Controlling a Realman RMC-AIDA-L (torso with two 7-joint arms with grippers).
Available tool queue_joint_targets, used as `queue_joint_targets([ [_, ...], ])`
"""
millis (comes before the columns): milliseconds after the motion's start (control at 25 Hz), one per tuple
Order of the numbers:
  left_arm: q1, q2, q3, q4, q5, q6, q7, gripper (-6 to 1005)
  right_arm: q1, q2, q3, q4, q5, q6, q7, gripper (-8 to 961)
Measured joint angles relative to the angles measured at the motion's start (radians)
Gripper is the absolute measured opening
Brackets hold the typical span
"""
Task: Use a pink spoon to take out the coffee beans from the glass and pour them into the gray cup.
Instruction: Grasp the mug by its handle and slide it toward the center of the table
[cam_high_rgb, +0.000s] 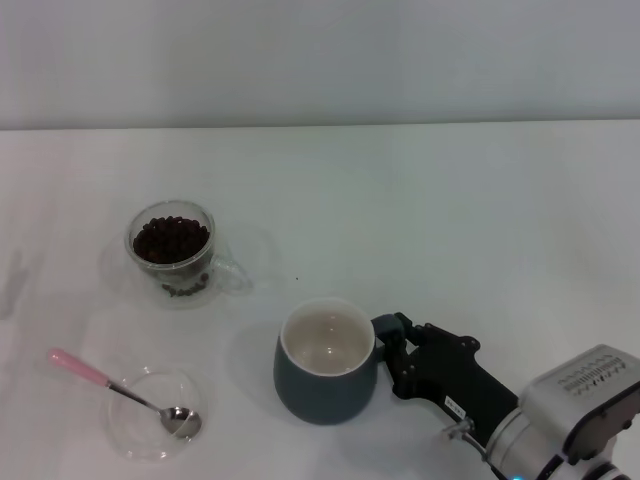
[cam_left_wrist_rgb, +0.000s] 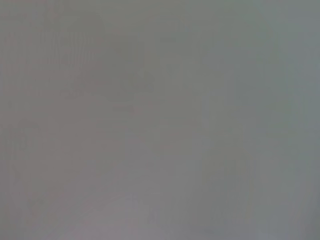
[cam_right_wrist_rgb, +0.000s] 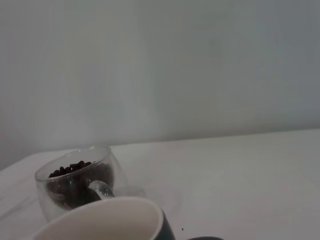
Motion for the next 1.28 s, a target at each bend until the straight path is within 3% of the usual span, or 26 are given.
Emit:
queue_joint_targets([
  [200,0.001,0.0,0.0,-0.001,0.0,0.0,0.0,848,0.001,0.0,-0.002,-0.023,-0.051,-0.011,0.026,164],
  [400,0.001,0.0,0.0,-0.001,0.0,0.0,0.0,848,0.001,-0.001,0.0,-0.025,-0.077,-0.012,0.022,317],
  [840,0.004,0.0,-0.003,-0.001,-0.001,0.0,0.0,848,-0.013,-0.007,-0.014,-0.064,-0.134,-0.078,0.024,376],
  [1280,0.002,0.002,-0.002,0.004,-0.001,0.005,0.007,847,-0.039,-0.011,-0.037,-0.093,-0.133,-0.112,0.033,717],
])
